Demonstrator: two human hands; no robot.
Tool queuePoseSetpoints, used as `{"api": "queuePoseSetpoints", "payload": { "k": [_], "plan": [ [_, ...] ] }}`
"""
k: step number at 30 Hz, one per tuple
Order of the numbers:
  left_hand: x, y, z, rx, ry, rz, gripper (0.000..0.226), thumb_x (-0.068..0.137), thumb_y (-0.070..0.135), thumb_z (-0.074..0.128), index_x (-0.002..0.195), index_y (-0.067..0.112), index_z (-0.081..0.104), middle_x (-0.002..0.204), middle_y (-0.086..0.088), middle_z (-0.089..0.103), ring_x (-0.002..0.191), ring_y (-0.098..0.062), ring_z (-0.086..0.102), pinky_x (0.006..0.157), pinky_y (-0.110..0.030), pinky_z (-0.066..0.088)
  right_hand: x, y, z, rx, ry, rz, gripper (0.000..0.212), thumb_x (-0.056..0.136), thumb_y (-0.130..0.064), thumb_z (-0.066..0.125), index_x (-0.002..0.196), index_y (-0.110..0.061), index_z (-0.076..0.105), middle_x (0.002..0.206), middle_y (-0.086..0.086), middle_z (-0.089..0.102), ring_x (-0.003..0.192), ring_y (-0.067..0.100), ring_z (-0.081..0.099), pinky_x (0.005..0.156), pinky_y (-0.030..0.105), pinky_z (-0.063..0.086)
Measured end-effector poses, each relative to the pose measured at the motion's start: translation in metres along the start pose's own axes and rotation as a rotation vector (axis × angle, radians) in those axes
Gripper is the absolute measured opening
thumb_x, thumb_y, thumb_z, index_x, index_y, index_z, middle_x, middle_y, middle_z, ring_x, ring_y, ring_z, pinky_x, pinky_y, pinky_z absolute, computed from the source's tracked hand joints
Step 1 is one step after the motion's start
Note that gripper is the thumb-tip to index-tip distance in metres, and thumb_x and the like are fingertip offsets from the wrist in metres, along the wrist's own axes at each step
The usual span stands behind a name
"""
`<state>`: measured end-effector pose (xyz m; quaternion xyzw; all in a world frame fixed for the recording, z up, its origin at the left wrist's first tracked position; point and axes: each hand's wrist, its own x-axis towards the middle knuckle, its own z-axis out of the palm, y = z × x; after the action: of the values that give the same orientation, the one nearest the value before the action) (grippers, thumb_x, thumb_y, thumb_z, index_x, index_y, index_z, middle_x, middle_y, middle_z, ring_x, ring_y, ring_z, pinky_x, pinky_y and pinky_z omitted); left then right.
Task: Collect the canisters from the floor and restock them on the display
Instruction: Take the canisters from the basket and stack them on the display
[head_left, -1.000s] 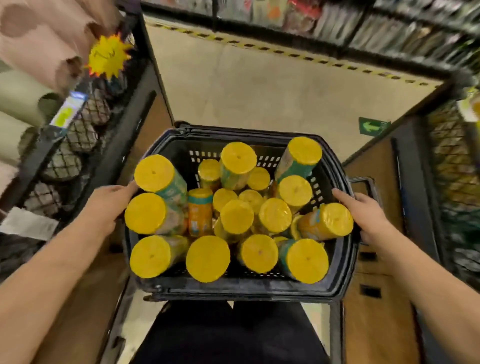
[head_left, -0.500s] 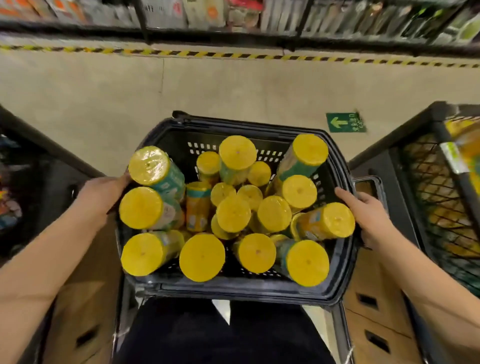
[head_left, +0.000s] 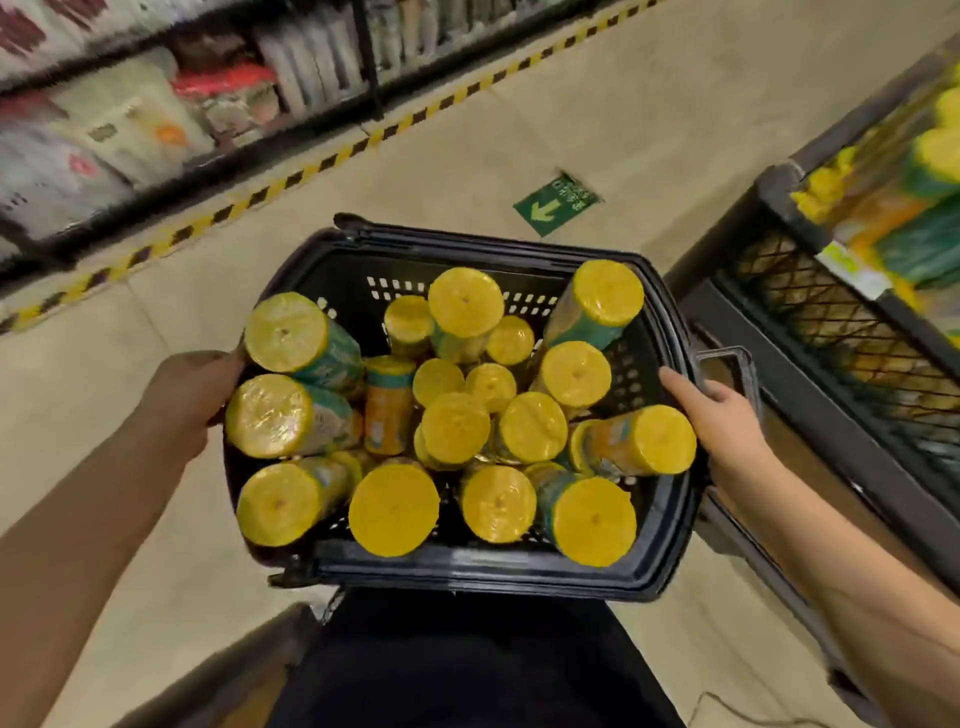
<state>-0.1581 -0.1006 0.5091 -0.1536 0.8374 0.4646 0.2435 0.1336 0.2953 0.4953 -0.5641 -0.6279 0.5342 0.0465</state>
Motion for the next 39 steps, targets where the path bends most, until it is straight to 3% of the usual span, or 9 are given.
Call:
{"api": "queuePoseSetpoints", "payload": {
  "k": [2,4,7,12,17,23,28,34,39],
  "plan": [
    [0.033,0.028,0.010,0.062,-0.030,0.009,0.032,0.095,0.035,0.069,0.074,0.014,0.057,0.078,-0.013,0.054,0.064,-0.022,0.047,0.057,-0.030,0.038,0.010,0.003,0.007,0.050,0.024,0.032,0.036,0.085,-0.055,0.075,0.086,-0.021,0.063,0.089,0.004,0.069,0.082,0.020,0.066,0.079,0.040,0.055],
    [0.062,0.052,0.022,0.099,-0.066,0.017,0.030,0.095,0.036,0.069,0.076,0.015,0.058,0.081,-0.011,0.056,0.068,-0.023,0.050,0.060,-0.032,0.039,0.022,-0.001,0.016,0.054,0.040,0.048,0.034,0.087,-0.052,0.074,0.077,-0.023,0.058,0.076,-0.001,0.064,0.076,0.018,0.063,0.071,0.037,0.052],
    [0.105,0.078,0.048,0.126,-0.109,0.011,0.026,0.093,0.037,0.071,0.080,0.019,0.059,0.086,-0.007,0.060,0.076,-0.021,0.055,0.062,-0.031,0.043,0.038,-0.001,0.027,0.074,0.067,0.105,0.048,0.079,-0.063,0.075,0.087,-0.018,0.065,0.086,0.004,0.073,0.089,0.023,0.071,0.089,0.047,0.058],
    [0.173,0.098,0.093,0.214,-0.226,-0.006,0.020,0.095,0.028,0.069,0.080,0.017,0.060,0.083,-0.006,0.061,0.071,-0.016,0.055,0.061,-0.030,0.044,0.059,-0.002,0.051,0.059,0.190,0.227,0.051,0.080,-0.064,0.075,0.102,-0.018,0.071,0.095,0.002,0.076,0.093,0.024,0.073,0.086,0.043,0.058],
    [0.231,0.121,0.139,0.328,-0.339,0.029,0.017,0.096,0.016,0.064,0.079,0.015,0.060,0.081,-0.007,0.061,0.070,-0.016,0.054,0.061,-0.029,0.043,0.085,0.011,0.078,0.091,0.360,0.332,0.110,0.051,-0.093,0.071,0.127,-0.013,0.064,0.123,0.006,0.070,0.113,0.028,0.066,0.102,0.054,0.052],
    [0.291,0.152,0.210,0.454,-0.444,0.118,0.015,0.098,0.019,0.061,0.083,0.017,0.062,0.083,-0.008,0.062,0.072,-0.018,0.055,0.064,-0.030,0.045,0.110,0.027,0.112,0.193,0.437,0.425,0.039,0.081,-0.061,0.074,0.086,-0.023,0.068,0.099,0.002,0.073,0.089,0.020,0.068,0.093,0.043,0.055],
    [0.337,0.149,0.266,0.525,-0.513,0.174,0.012,0.100,0.022,0.060,0.093,0.014,0.067,0.090,-0.008,0.068,0.079,-0.022,0.060,0.072,-0.036,0.047,0.159,0.073,0.138,0.223,0.499,0.486,0.068,0.077,-0.075,0.067,0.108,-0.015,0.069,0.105,0.005,0.071,0.100,0.028,0.066,0.095,0.047,0.052],
    [0.391,0.114,0.331,0.534,-0.545,0.161,0.014,0.101,0.021,0.057,0.101,0.013,0.068,0.096,-0.009,0.069,0.081,-0.023,0.061,0.070,-0.033,0.047,0.217,0.119,0.165,0.234,0.488,0.469,0.049,0.083,-0.067,0.067,0.081,-0.018,0.063,0.088,0.007,0.071,0.083,0.025,0.065,0.073,0.037,0.047],
    [0.435,0.089,0.380,0.548,-0.565,0.147,0.013,0.101,0.014,0.054,0.102,0.007,0.066,0.097,-0.015,0.065,0.080,-0.026,0.056,0.068,-0.032,0.045,0.257,0.165,0.191,0.252,0.514,0.520,0.062,0.076,-0.080,0.064,0.097,-0.021,0.067,0.098,0.005,0.072,0.094,0.031,0.067,0.093,0.051,0.053]
  ]
}}
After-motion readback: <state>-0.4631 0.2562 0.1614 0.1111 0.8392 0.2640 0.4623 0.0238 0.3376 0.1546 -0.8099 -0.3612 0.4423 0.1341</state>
